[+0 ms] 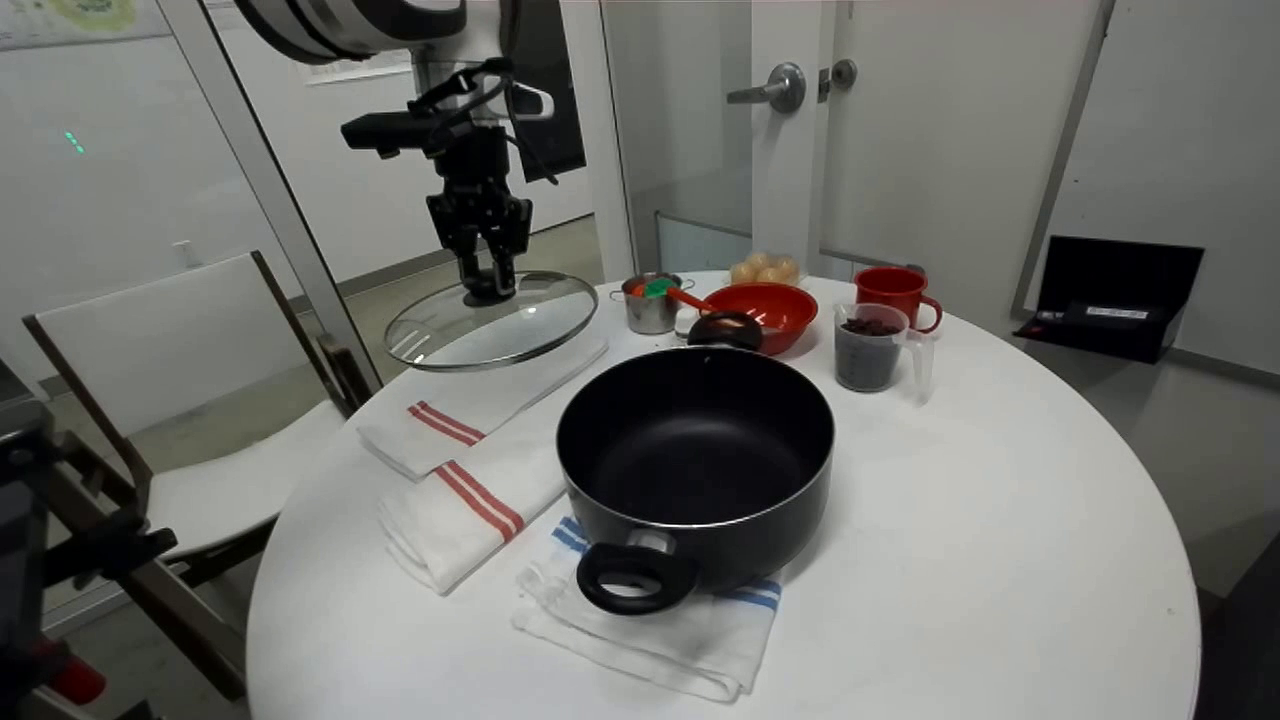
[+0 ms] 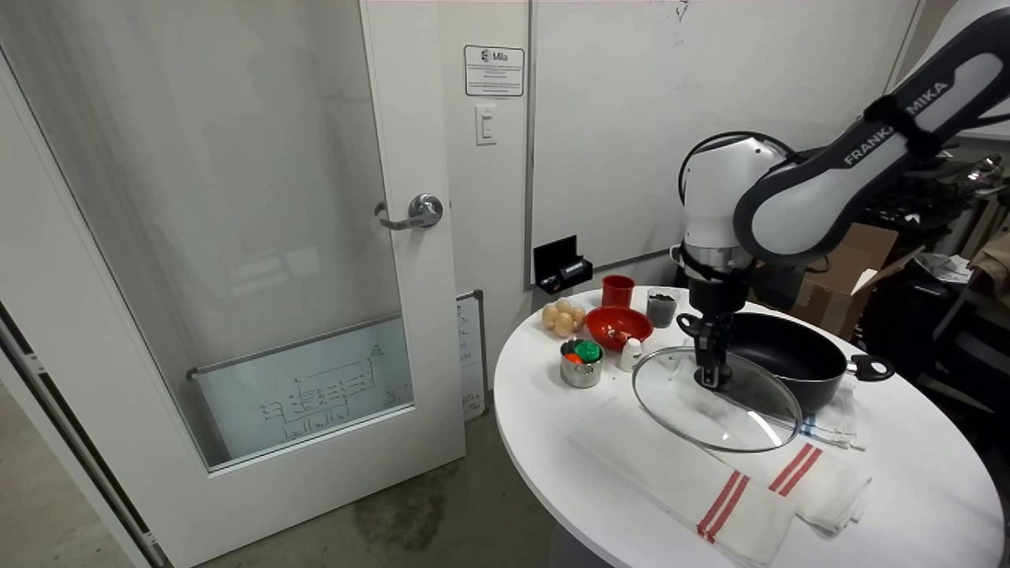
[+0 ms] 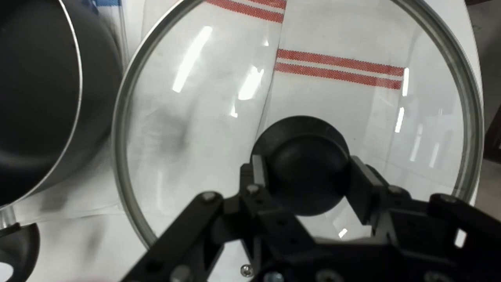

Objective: Remove the lid from the pot

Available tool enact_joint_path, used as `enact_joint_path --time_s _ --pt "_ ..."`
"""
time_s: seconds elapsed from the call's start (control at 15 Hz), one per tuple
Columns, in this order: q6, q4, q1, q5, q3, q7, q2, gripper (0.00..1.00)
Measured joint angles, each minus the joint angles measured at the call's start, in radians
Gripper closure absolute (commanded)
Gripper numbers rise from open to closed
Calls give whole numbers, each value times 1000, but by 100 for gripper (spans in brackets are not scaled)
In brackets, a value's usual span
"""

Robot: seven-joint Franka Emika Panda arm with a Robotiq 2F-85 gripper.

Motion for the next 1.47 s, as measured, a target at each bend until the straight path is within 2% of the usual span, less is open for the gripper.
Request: enact_joint_path --time_s 1.2,1.27,1.33,1.47 --pt "1 348 -26 0 -9 -56 377 75" --pt "-1 361 -26 0 -9 -56 385 25" --pt "-4 368 -25 0 -9 -56 388 23" --pt "-4 380 -24 0 -8 -56 391 11"
